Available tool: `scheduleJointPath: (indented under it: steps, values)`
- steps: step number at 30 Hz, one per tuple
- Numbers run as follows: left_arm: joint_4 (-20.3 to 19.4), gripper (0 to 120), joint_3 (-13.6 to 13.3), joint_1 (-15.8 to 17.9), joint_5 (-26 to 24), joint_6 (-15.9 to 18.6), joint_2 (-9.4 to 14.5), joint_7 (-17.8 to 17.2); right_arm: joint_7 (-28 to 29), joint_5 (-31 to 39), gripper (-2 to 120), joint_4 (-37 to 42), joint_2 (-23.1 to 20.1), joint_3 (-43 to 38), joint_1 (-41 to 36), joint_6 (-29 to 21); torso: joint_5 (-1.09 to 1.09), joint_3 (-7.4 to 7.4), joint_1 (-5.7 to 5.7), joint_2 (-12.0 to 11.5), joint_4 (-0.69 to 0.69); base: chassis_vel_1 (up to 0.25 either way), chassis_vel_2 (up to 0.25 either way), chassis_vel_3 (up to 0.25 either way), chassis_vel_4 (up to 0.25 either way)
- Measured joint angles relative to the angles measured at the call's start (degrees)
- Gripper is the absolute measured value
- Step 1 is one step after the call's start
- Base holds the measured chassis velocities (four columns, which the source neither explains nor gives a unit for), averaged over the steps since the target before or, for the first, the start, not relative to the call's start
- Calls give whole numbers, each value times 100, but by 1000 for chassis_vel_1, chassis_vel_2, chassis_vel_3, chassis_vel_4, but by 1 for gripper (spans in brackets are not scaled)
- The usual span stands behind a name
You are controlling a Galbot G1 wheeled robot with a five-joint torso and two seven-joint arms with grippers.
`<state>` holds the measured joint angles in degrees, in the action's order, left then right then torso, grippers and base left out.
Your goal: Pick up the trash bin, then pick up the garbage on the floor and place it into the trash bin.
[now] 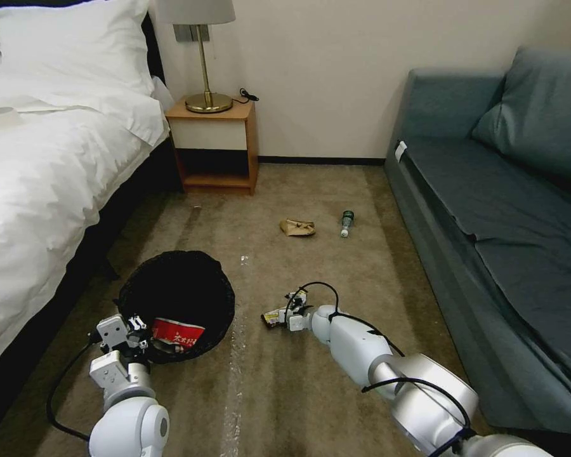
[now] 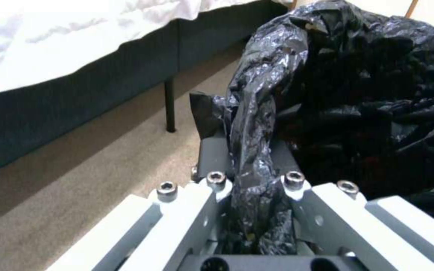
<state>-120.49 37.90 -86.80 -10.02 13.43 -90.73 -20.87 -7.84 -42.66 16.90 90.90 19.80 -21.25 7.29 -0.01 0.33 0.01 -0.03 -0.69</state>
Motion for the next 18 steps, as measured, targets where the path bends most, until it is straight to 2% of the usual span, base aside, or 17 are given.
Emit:
scheduleJointPath:
  steps: [1, 2, 4, 8, 11, 14, 16, 18]
  values:
    - [-3, 4, 0, 1, 0, 0, 2, 0, -6, 2, 59, -1, -6, 0, -10, 1, 0, 0, 0, 0, 0, 0, 0, 0, 0]
    - [-3, 4, 0, 1, 0, 0, 2, 0, -6, 2, 59, -1, -6, 0, -10, 1, 0, 0, 0, 0, 0, 0, 0, 0, 0]
    - [-6, 4, -2, 7, -2, 0, 3, 0, -13, 20, 47, -2, -15, 0, -35, 6, 0, 0, 0, 0, 0, 0, 0, 0, 0]
    - [-11, 4, -5, 14, -2, 0, 4, 0, -15, 30, 39, -2, -18, 0, -39, 8, 0, 0, 0, 0, 0, 0, 0, 0, 0]
    - [-32, 4, -4, 17, -10, 4, 10, 0, -16, 45, 22, -2, -23, 0, -33, 11, 0, 0, 0, 0, 0, 0, 0, 0, 0]
    - [-37, 4, -2, 16, -12, 5, 11, 0, -17, 48, 17, -2, -24, 0, -30, 11, 0, 0, 0, 0, 0, 0, 0, 0, 0]
    - [-39, 4, 6, 15, -17, 6, 12, 0, -17, 59, 6, -2, -26, 0, -27, 13, 0, 0, 0, 0, 0, 0, 0, 0, 0]
    - [-39, 4, 7, 16, -18, 6, 11, -1, -17, 64, 3, -2, -26, 0, -26, 13, 0, 0, 0, 0, 0, 0, 0, 0, 0]
